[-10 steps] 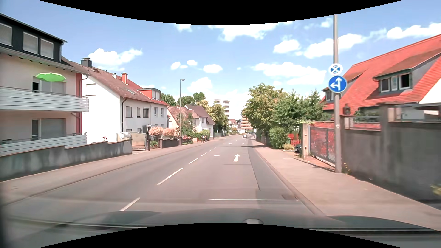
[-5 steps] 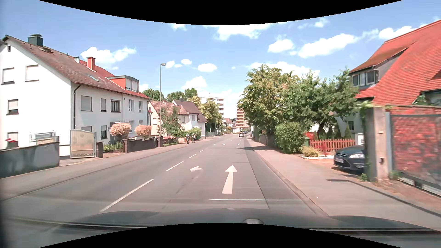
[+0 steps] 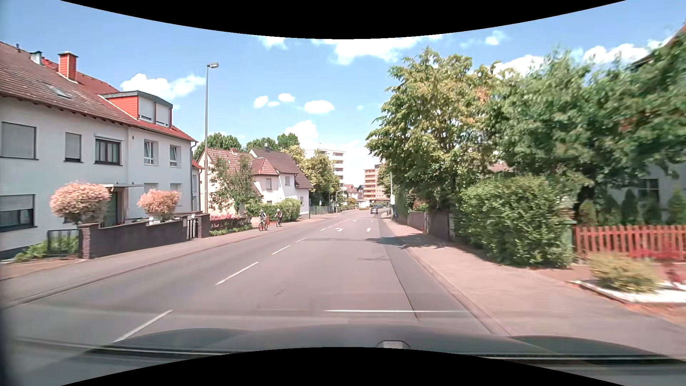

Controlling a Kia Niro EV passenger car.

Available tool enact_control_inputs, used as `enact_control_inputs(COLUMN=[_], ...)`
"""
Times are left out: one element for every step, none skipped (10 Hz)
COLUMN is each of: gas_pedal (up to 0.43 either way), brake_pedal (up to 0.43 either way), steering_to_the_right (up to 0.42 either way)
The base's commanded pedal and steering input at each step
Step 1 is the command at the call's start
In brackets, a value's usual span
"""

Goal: Follow the waypoints while adhering to traffic rules and regulations

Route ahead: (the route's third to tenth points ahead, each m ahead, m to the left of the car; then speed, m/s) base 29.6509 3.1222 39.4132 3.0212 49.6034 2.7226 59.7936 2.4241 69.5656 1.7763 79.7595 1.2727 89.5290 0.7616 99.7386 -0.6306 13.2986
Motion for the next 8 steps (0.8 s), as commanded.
enact_control_inputs(gas_pedal=[0.000, 0.000, 0.000, 0.000, 0.000, 0.000, 0.000, 0.000], brake_pedal=[0.152, 0.152, 0.152, 0.146, 0.146, 0.146, 0.146, 0.140], steering_to_the_right=[0.002, 0.002, 0.001, 0.001, 0.001, 0.000, 0.000, -0.001])
